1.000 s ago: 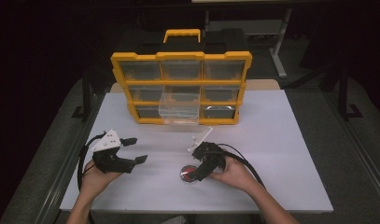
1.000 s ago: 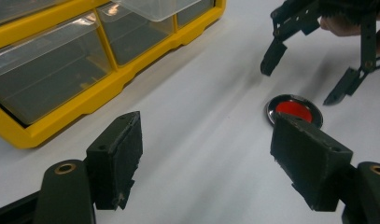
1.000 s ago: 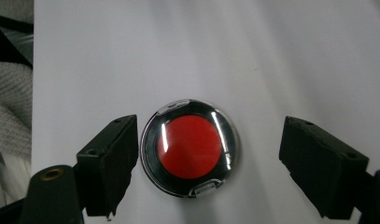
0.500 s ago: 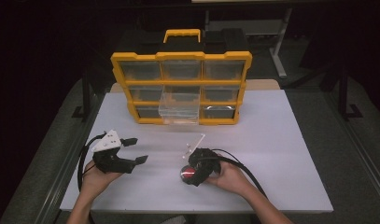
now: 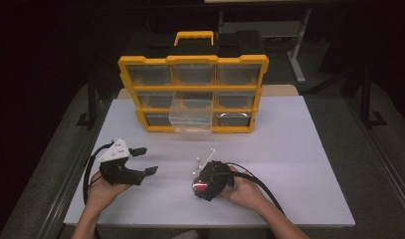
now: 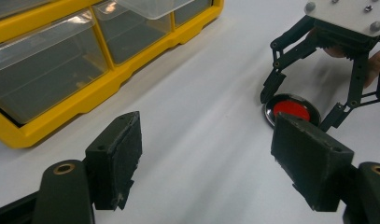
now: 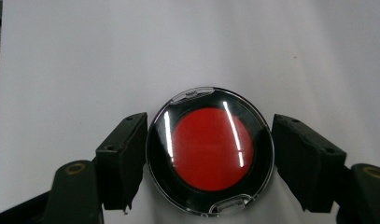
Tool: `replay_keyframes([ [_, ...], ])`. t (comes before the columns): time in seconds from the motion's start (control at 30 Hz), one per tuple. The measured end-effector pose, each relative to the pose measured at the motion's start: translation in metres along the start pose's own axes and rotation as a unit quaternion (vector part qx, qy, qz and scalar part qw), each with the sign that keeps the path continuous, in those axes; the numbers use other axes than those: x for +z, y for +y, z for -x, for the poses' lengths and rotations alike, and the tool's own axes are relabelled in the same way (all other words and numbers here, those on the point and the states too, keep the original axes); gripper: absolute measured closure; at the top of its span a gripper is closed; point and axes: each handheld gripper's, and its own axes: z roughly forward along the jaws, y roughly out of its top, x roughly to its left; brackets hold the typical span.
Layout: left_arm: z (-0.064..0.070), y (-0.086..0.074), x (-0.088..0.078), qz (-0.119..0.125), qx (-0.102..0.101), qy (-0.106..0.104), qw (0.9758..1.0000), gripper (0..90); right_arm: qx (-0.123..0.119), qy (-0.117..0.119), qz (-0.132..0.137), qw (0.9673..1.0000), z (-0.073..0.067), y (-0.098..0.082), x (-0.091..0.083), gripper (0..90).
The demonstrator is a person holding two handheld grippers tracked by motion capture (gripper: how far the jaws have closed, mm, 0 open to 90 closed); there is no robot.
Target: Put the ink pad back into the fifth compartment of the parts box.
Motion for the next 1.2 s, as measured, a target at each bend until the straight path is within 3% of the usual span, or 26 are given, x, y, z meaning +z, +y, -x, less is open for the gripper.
replay_keyframes([
  [0.3,0.0,0.0,-0.001,0.002,-0.001,0.0,1.0,24.6,-0.002,0.006,0.002,1.0,0.002,0.0,-0.001,28.3],
  [0.47,0.0,0.0,-0.001,0.0,0.0,0.001,1.0,24.6,0.016,0.022,0.016,0.9995,0.005,-0.002,-0.008,28.4],
  [0.63,0.0,-0.001,0.0,0.002,-0.001,0.0,1.0,24.6,0.019,0.023,0.019,0.9994,0.008,-0.004,-0.014,28.4],
  [1.07,0.0,-0.001,0.0,0.003,-0.003,0.0,1.0,24.4,0.063,0.029,0.048,0.9965,0.032,-0.018,-0.049,28.5],
  [1.2,0.0,-0.001,0.0,0.003,-0.003,0.0,1.0,24.4,0.07,0.022,0.051,0.996,0.038,-0.02,-0.061,28.5],
])
